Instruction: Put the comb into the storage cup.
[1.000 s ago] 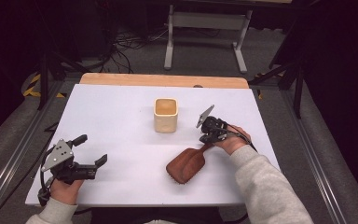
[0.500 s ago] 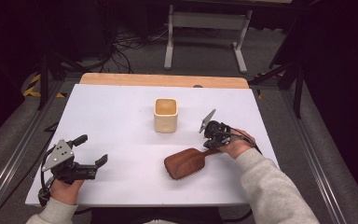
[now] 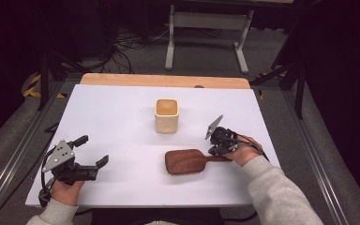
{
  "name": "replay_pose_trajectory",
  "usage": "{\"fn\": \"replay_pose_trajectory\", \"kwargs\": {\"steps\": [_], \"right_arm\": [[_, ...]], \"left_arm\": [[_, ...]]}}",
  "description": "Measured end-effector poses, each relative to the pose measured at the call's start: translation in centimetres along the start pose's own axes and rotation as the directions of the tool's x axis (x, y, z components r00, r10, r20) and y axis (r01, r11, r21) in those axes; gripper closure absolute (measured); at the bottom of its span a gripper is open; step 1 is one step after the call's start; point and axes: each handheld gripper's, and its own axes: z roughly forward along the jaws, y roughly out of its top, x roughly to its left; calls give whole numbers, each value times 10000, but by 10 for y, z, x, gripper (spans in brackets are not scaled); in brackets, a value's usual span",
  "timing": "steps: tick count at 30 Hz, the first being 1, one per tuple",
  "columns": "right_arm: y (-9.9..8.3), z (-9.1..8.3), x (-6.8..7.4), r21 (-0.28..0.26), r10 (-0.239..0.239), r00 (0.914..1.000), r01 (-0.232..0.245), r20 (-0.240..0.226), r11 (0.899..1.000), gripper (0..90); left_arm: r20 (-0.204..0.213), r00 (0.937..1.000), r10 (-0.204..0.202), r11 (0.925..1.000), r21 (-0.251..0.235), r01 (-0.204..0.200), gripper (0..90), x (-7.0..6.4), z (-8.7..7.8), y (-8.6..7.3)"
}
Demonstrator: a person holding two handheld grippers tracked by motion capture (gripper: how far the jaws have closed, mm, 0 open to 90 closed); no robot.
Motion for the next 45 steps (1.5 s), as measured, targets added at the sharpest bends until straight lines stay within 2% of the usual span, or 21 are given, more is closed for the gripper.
{"fn": "replay_pose_trajectory", "kwargs": {"steps": [6,10,13,16,18,20,24,26,28,29,31,34,36,40,45], "right_arm": [[-4,0,4,-12,-66,9999,66,-136,10000,896],[-5,-2,6,-30,-113,9999,113,-63,9999,895],[-6,-5,7,-197,-65,10000,64,-15,9998,876],[-6,-10,7,-462,-157,9998,161,101,9988,840],[-6,-14,7,-676,-331,9990,351,302,9971,760],[-6,-18,8,-846,-313,9986,349,436,9958,669],[-6,-24,8,-1239,-97,9991,149,423,9922,394],[-5,-25,10,-1384,-162,9987,227,474,9901,263],[-5,-25,11,-1472,-198,9996,227,209,9888,129],[-5,-24,13,-1539,-244,9994,281,255,9877,67],[-4,-23,15,-1560,-517,9984,547,229,9862,8],[-3,-22,19,-1604,-731,9971,751,189,9842,0],[-2,-22,20,-1636,-920,9956,941,201,9820,0],[-1,-21,23,-1699,-1241,9923,1228,31,9778,0],[0,-12,28,-1637,-1926,9810,1864,-228,9687,0]], "left_arm": [[-150,9998,87,9999,-137,-90,7,-1,-1,0],[-143,9998,120,9997,-222,-124,4,0,0,-2],[-178,9995,268,9994,-204,-272,3,-1,1,-2],[-5,9998,213,9996,-187,-213,2,0,2,-2],[-31,9996,263,9994,-208,-264,2,-1,2,-2],[25,9999,155,9996,-221,-154,2,-1,2,-2],[-26,10000,-52,9999,136,52,2,2,3,-4],[-32,9999,-121,9995,288,122,1,3,4,-5],[-117,9999,-3,9999,171,5,1,2,4,-5],[-101,9999,28,9999,133,-26,1,2,3,-5],[-95,9999,43,10000,-58,-44,1,1,2,-5],[196,9994,-271,9996,20,271,1,3,0,-4],[66,9998,-189,9998,-70,190,1,3,0,-5],[118,9996,-243,9997,-50,244,1,3,1,-6],[119,9998,-157,9999,-36,158,2,3,1,-6]]}}
